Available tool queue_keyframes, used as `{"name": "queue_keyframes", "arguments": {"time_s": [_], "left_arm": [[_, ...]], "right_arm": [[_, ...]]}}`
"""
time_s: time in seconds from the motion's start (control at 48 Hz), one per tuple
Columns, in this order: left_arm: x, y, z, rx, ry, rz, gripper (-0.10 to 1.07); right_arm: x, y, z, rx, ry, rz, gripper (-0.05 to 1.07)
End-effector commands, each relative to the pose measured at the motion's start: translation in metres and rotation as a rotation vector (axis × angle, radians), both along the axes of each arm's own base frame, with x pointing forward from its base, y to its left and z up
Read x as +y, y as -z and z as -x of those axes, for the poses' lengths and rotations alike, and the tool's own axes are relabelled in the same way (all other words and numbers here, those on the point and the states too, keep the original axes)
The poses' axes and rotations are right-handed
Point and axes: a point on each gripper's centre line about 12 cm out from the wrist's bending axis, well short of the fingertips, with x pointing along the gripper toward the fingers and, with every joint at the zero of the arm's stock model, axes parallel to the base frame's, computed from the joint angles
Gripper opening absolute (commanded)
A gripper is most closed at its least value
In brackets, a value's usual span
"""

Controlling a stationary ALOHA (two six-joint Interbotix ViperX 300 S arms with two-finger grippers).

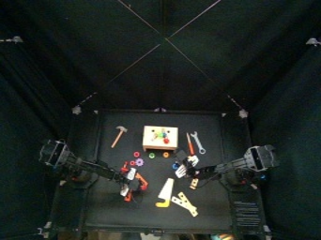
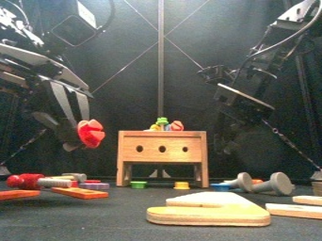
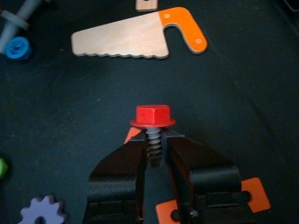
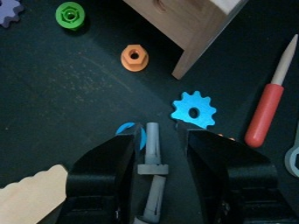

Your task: Place red screw on bench

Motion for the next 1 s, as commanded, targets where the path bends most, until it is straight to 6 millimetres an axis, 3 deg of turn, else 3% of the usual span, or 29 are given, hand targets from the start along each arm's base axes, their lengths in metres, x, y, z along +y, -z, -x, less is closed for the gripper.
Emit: {"name": "queue_keyframes", "arguments": {"time_s": [0.0, 0.083, 0.25, 0.604, 0.75, 0.979], "left_arm": [[0.011, -0.017, -0.004, -0.069, -0.033, 0.014, 0.57], [0.025, -0.027, -0.007, -0.126, -0.08, 0.025, 0.57], [0.074, -0.051, -0.018, -0.266, -0.24, 0.051, 0.57], [0.184, -0.076, -0.022, -0.478, -0.663, 0.128, 0.57], [0.208, -0.077, -0.029, -0.498, -0.766, 0.167, 0.57], [0.215, -0.074, -0.045, -0.475, -0.782, 0.184, 0.58]], "right_arm": [[-0.002, -0.018, -0.003, -0.053, 0.008, 0.0, 0.77], [-0.005, -0.021, -0.002, -0.063, 0.017, 0.001, 0.77], [-0.008, -0.022, -0.002, -0.066, 0.024, 0.002, 0.77], [-0.014, -0.02, -0.001, -0.058, 0.034, 0.013, 0.77], [-0.016, -0.02, -0.002, -0.06, 0.048, 0.009, 0.77], [-0.015, -0.018, -0.002, -0.054, 0.049, 0.004, 0.77]]}}
